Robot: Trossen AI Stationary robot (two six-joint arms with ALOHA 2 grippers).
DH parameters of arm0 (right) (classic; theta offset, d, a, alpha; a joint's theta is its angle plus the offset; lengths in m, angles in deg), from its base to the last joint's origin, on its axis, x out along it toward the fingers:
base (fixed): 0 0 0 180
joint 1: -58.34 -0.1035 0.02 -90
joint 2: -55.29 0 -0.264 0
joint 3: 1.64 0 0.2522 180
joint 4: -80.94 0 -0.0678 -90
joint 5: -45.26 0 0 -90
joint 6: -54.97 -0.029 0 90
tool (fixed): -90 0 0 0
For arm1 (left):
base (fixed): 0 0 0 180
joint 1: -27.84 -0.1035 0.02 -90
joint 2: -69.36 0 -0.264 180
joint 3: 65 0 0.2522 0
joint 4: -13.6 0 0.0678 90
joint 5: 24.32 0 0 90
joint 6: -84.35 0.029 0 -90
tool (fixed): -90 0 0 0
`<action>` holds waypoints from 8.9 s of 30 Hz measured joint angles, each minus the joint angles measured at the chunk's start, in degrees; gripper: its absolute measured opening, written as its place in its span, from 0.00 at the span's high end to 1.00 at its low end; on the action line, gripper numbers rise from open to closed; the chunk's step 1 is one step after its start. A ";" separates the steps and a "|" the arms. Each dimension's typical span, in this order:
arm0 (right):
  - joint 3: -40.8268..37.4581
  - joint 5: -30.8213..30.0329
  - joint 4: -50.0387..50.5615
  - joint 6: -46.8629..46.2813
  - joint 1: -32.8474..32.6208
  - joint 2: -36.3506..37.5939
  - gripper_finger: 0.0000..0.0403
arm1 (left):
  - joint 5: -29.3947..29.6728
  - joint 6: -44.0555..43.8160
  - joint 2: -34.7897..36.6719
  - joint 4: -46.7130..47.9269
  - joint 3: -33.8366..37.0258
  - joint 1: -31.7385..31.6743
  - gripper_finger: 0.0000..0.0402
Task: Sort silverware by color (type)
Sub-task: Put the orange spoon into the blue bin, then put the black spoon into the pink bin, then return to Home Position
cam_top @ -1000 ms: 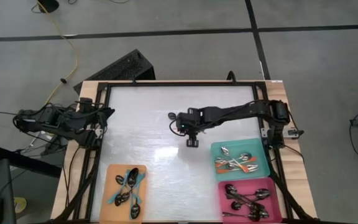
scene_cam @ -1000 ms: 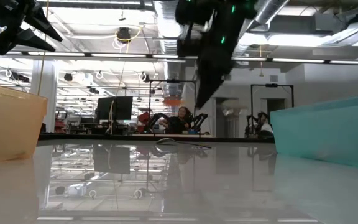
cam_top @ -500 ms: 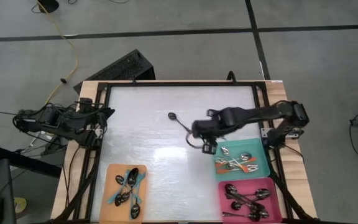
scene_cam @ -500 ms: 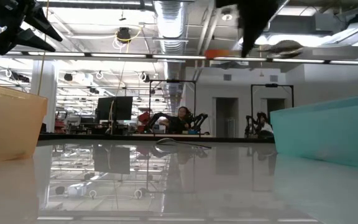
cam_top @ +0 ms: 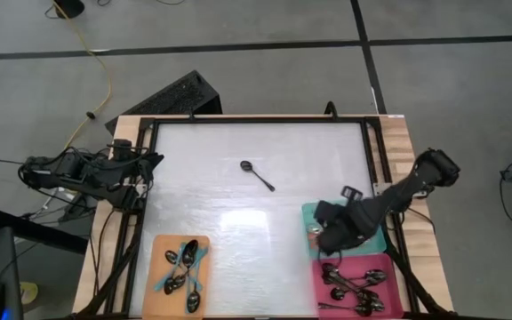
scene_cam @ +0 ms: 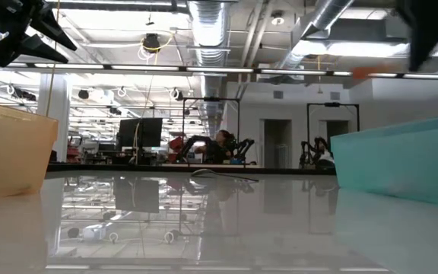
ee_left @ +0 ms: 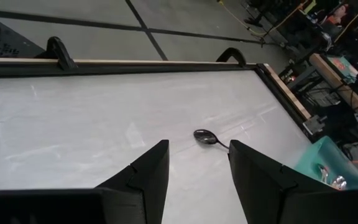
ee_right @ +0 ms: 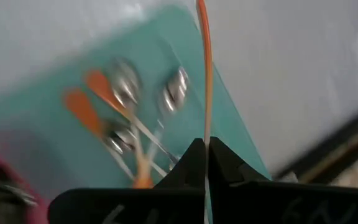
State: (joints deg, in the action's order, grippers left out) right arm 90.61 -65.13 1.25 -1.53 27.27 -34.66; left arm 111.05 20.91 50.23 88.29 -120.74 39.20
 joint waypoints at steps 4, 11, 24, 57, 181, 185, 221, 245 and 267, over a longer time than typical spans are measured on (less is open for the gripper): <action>-8.72 2.37 -1.83 -3.18 -2.84 1.26 0.98 | 0.05 0.24 0.01 -0.20 0.00 0.01 0.62; -24.01 6.15 -20.15 -2.95 -4.73 7.48 0.99 | 0.34 1.31 0.02 -0.43 0.00 0.00 0.62; -40.79 7.04 -41.86 5.97 -0.70 14.37 0.98 | 0.34 1.31 0.02 -0.42 0.00 0.01 0.62; -25.61 11.25 -40.63 22.02 9.40 18.66 0.72 | 2.42 1.75 0.02 -0.40 0.00 0.00 0.62; -15.20 -14.09 -45.68 -65.70 -34.38 -4.01 0.98 | -1.01 -1.29 0.00 2.99 0.00 0.00 0.62; -15.18 -6.85 -46.13 -66.91 -34.43 -6.78 0.97 | -0.49 -1.31 0.00 2.43 0.00 0.01 0.62; -15.13 -7.56 -59.28 -4.12 -18.11 18.80 0.58 | 0.58 -10.88 0.00 1.02 0.00 0.02 0.62; -19.36 14.49 -70.67 51.40 18.15 48.73 0.58 | 5.20 16.02 0.52 -12.43 0.17 0.02 0.62; -52.14 49.73 -101.69 32.58 51.71 57.89 0.58 | -3.86 27.71 18.16 -27.00 18.52 2.88 0.62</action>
State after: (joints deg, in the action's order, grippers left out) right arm 38.47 -15.40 -100.43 31.05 78.98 23.23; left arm 107.19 48.62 68.39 61.29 -102.21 42.08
